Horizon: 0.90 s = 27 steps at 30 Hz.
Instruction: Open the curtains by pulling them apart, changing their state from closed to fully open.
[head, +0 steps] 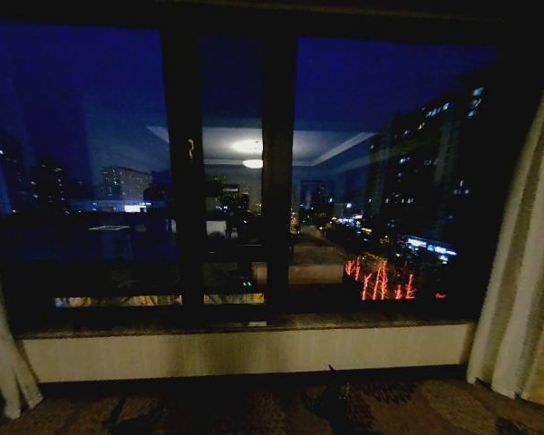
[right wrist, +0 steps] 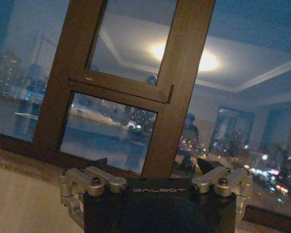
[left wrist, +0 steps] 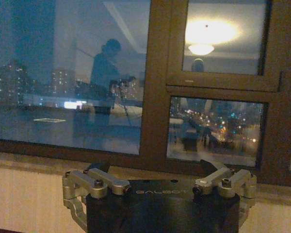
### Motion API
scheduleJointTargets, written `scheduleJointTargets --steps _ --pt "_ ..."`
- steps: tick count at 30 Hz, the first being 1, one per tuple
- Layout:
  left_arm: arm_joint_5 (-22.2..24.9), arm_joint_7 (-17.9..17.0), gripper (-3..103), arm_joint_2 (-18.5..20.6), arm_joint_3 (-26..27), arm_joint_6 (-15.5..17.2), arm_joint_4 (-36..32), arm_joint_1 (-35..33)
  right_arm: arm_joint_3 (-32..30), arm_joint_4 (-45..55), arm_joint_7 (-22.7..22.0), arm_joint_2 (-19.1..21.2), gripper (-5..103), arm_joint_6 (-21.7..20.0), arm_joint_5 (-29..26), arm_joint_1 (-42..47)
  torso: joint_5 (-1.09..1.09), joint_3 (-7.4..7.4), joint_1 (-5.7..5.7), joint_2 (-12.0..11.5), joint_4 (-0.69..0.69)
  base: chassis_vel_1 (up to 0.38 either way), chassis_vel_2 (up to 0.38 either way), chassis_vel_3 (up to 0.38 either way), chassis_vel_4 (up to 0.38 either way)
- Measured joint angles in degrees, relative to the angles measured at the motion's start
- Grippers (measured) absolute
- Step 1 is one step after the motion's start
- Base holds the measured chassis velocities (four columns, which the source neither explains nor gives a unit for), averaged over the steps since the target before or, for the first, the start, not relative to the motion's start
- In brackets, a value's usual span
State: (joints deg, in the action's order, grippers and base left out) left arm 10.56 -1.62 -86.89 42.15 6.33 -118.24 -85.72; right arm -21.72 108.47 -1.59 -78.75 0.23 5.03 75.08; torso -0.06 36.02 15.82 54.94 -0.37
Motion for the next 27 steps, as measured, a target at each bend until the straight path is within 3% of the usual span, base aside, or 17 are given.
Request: scheduleJointTargets --steps 8,16,27 --pt "-0.25 0.04 100 -0.18 -0.63 -0.24 0.08 0.00 0.08 0.13 -0.17 0.04 100 0.31 -0.61 0.20 0.07 0.00 -0.01 0.00 -0.04 -0.048 0.037 0.050 -0.047" --pt "-0.77 0.04 100 -0.34 -1.13 -0.69 0.28 0.04 -0.32 0.13 -0.43 0.02 100 0.93 -1.91 -0.01 0.03 0.00 -0.03 0.01 0.00 -0.062 0.038 0.046 -0.057" --pt "-0.90 0.05 100 -0.04 -1.22 -1.47 1.09 0.44 -0.20 0.06 -0.69 0.02 100 0.97 -1.87 -0.18 0.04 0.01 -0.01 0.00 -0.01 -0.171 0.175 0.161 -0.174"
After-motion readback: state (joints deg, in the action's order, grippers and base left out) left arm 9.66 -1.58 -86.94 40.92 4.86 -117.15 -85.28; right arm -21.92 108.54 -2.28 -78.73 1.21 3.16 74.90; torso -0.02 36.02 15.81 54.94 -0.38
